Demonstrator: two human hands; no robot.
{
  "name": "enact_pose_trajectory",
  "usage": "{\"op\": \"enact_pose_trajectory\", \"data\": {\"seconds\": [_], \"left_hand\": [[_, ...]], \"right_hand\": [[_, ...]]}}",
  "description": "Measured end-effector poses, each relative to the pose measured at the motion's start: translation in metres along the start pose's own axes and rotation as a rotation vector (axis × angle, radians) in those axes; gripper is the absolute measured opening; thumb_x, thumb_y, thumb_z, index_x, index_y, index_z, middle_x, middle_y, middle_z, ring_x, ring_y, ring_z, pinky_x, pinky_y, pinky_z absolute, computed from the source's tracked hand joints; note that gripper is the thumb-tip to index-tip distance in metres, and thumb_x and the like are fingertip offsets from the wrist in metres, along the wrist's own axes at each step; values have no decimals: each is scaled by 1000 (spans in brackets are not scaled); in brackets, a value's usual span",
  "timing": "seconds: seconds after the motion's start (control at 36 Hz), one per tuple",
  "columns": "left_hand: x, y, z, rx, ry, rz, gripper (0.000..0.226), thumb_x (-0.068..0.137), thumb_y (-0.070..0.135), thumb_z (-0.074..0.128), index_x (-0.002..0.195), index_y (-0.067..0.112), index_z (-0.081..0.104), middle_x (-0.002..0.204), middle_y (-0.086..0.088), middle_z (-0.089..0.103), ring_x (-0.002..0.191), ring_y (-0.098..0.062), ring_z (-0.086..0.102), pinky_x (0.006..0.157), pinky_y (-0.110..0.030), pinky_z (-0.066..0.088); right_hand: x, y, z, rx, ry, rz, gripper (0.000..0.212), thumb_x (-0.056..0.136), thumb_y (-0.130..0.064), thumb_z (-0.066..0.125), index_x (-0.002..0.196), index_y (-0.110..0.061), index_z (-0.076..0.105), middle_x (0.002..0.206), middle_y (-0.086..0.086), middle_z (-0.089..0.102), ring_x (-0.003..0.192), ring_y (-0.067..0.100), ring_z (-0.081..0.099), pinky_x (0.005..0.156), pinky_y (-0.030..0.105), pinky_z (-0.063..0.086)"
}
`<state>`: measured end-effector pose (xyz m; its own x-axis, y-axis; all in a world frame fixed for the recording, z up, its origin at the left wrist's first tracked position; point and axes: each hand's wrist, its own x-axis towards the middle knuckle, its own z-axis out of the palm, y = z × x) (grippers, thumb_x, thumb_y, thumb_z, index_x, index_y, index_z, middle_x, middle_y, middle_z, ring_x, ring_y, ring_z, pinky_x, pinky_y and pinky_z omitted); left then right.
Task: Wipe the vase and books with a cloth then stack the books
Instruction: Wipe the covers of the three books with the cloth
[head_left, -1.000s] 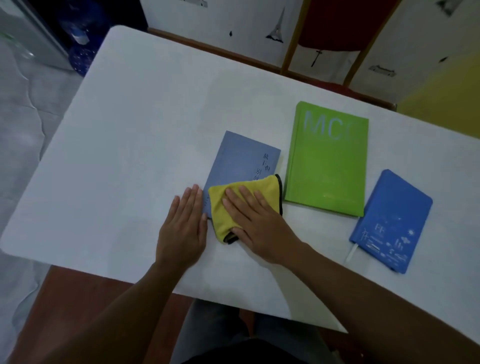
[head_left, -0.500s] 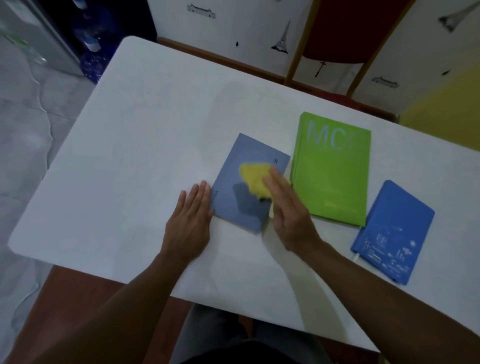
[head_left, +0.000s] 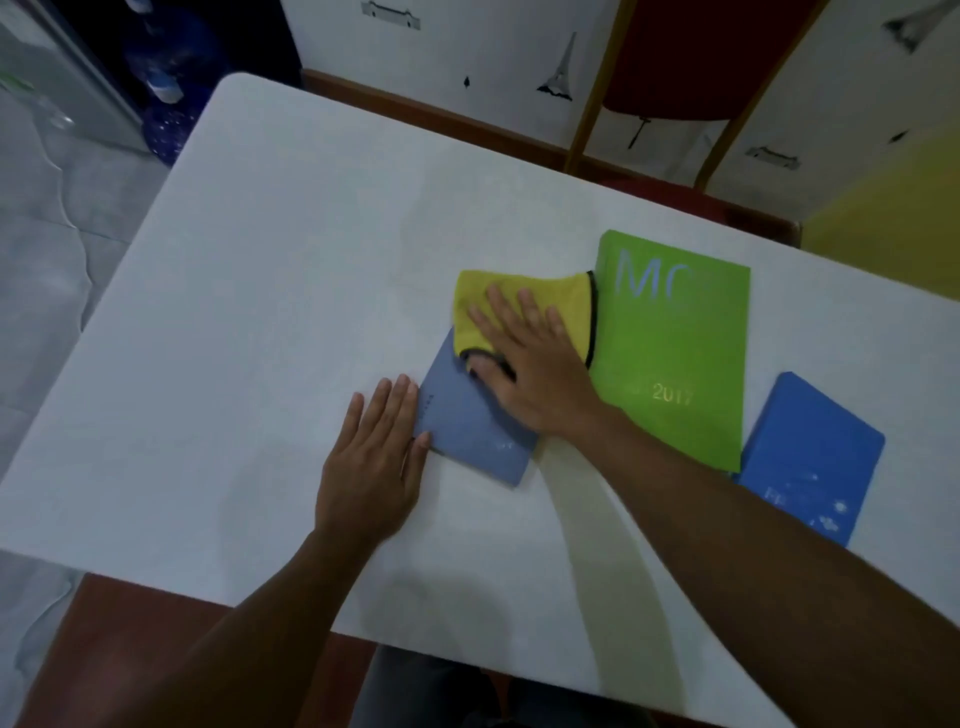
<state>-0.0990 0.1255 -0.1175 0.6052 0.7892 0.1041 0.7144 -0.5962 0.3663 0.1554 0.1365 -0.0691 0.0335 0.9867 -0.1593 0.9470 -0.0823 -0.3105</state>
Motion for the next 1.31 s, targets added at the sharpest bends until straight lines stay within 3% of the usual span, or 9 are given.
{"op": "enact_pose_trajectory", "data": {"seconds": [0.11,0.31,0.5,0.64,0.81,0.92,1.03,1.14,1.31], "left_hand": [[0,0,-1,18,-23,-2,60,109,35,41,160,5,30,167,-12,32,158,-27,26,128,-51,24],[0,1,-1,10,24,10,58,108,30,43,158,2,36,166,-14,35,157,-27,29,126,-54,28],[1,2,-1,27,33,8,58,108,31,45,157,1,37,165,-14,37,156,-29,32,126,-54,29],[1,3,-3,31,-27,-11,59,109,35,38,160,3,33,167,-13,33,158,-27,26,128,-51,25],[2,3,-2,19,7,4,58,110,34,37,158,2,36,166,-14,35,157,-28,29,126,-53,27],[2,3,-2,19,33,13,58,109,32,41,157,1,37,165,-14,37,156,-29,32,126,-53,28],[3,3,-3,15,14,5,58,110,34,39,158,3,36,165,-14,37,156,-28,32,127,-52,27],[2,3,-4,15,-41,-14,60,110,37,37,160,5,31,167,-12,33,158,-26,27,128,-51,24],[1,3,-4,13,-23,-12,59,108,34,39,159,3,35,166,-13,35,157,-28,28,128,-51,24]], "right_hand": [[25,-4,-3,17,-10,95,62,107,-45,39,163,-33,16,173,-5,4,160,29,-3,128,51,1],[-65,-58,31,9,56,-61,63,102,-39,44,162,-30,25,172,-4,15,160,27,8,128,52,10],[-39,-16,7,-120,114,87,70,91,-62,52,155,-34,42,168,-2,30,155,36,23,123,55,21],[16,-18,-2,-171,46,199,80,85,-78,39,158,-46,26,172,-7,13,156,46,4,123,66,6],[-25,-45,17,-127,44,6,74,95,-69,42,161,-40,24,173,-4,8,158,40,-2,124,62,7],[-64,-32,23,-70,30,-102,71,98,-53,50,161,-33,26,172,-3,14,160,30,7,127,54,12],[-32,1,7,-66,-15,0,70,95,-44,43,162,-26,28,172,1,17,158,34,15,126,56,17],[19,14,-17,23,-74,131,67,107,-34,43,165,-24,11,173,1,1,159,34,-2,127,52,5],[-13,-22,15,25,69,97,69,97,-38,41,162,-17,26,172,6,16,158,39,9,126,58,13]]}}
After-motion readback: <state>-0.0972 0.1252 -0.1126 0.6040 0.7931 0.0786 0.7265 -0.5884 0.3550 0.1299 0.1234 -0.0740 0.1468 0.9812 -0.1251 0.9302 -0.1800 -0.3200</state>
